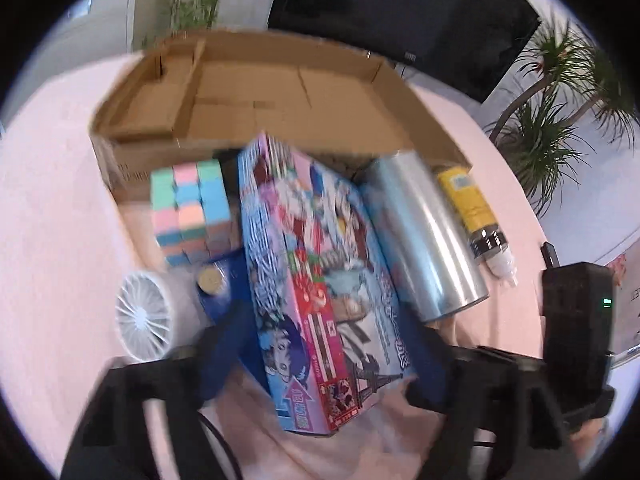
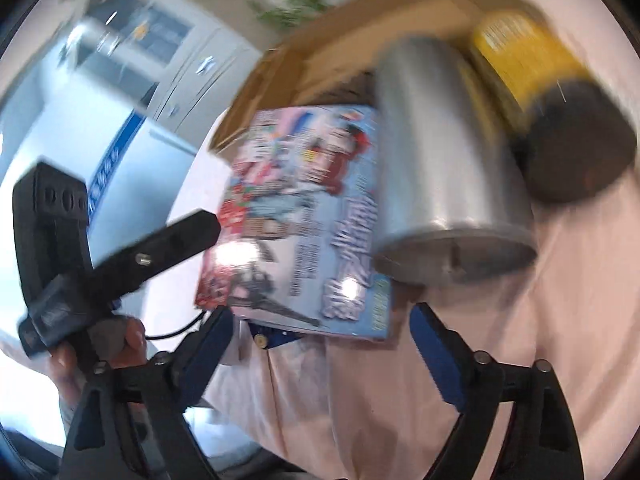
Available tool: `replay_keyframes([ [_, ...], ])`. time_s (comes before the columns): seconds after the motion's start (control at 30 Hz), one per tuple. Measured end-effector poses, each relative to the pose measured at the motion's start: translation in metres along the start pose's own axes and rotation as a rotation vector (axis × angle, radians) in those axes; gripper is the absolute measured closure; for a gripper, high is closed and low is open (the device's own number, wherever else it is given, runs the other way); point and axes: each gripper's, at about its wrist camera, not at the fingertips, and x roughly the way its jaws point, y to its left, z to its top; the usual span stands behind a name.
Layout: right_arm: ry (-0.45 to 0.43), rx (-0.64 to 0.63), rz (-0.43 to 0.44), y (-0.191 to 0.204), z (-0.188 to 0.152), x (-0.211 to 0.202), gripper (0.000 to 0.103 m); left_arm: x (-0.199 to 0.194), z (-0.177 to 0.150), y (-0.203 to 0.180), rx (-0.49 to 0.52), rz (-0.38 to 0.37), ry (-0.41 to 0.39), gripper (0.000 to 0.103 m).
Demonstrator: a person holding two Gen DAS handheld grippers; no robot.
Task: Organize rigid objects
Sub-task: 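Grasp the colourful World Tour game box with the left gripper and lift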
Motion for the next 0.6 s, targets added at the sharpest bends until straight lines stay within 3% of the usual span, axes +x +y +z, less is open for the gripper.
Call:
replay_keyframes([
  [0.1,0.044,0.07,0.049,-0.019,0.002,0.021,0.034,0.006,-0.015,-0.002,0.0,0.039,0.01,0.051],
  [0.13,0.036,0.077,0.071,-0.02,0.005,0.027,0.034,0.006,-0.018,-0.002,-0.006,0.033,0.008,0.052],
  [0.23,0.021,0.04,0.033,-0.014,0.008,0.032,0.034,-0.003,-0.031,-0.004,-0.015,0.047,0.009,0.052],
  [0.4,0.103,-0.112,-0.022,0.011,-0.021,0.027,0.034,-0.021,-0.073,-0.004,-0.044,0.013,0.073,0.048],
  [0.53,0.132,-0.221,-0.117,0.02,-0.037,0.02,0.031,-0.014,-0.079,0.002,-0.124,-0.002,0.085,0.043],
  [0.6,0.151,-0.209,-0.096,0.017,-0.029,0.029,0.028,-0.009,-0.072,0.003,-0.133,-0.01,0.076,0.04],
])
